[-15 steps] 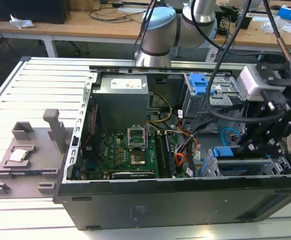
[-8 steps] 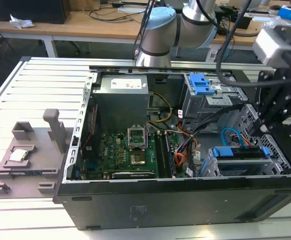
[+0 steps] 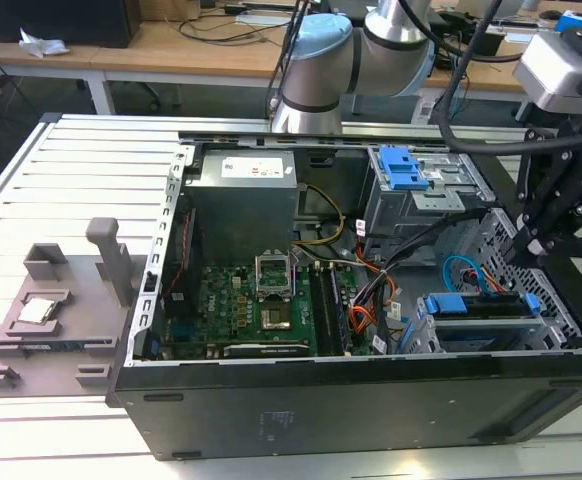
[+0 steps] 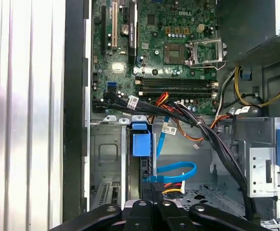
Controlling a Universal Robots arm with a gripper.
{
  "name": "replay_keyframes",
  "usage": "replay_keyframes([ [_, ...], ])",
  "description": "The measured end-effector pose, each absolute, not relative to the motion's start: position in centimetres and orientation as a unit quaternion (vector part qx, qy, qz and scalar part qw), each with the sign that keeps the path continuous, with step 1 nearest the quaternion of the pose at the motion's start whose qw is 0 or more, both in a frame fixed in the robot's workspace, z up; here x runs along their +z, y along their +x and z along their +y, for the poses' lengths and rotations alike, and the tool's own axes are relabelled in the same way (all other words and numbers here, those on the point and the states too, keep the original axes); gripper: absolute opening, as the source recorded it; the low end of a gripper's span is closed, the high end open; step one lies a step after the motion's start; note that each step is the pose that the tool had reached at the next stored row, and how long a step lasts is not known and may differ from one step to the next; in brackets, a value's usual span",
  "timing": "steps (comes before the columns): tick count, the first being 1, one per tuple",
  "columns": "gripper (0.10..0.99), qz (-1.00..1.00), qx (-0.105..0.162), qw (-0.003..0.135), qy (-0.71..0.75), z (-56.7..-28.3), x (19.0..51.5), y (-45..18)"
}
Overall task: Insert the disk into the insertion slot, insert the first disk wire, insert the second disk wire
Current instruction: 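Insert the second disk wire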
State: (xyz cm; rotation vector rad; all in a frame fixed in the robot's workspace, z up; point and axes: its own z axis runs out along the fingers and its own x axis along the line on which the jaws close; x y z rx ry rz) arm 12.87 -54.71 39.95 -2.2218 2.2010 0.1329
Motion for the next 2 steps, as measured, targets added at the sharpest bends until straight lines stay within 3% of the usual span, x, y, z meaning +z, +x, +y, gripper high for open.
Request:
replay_keyframes([
  [2,0.106,0.703,0.042,0.006,-0.710,-54.71,39.95,12.87],
])
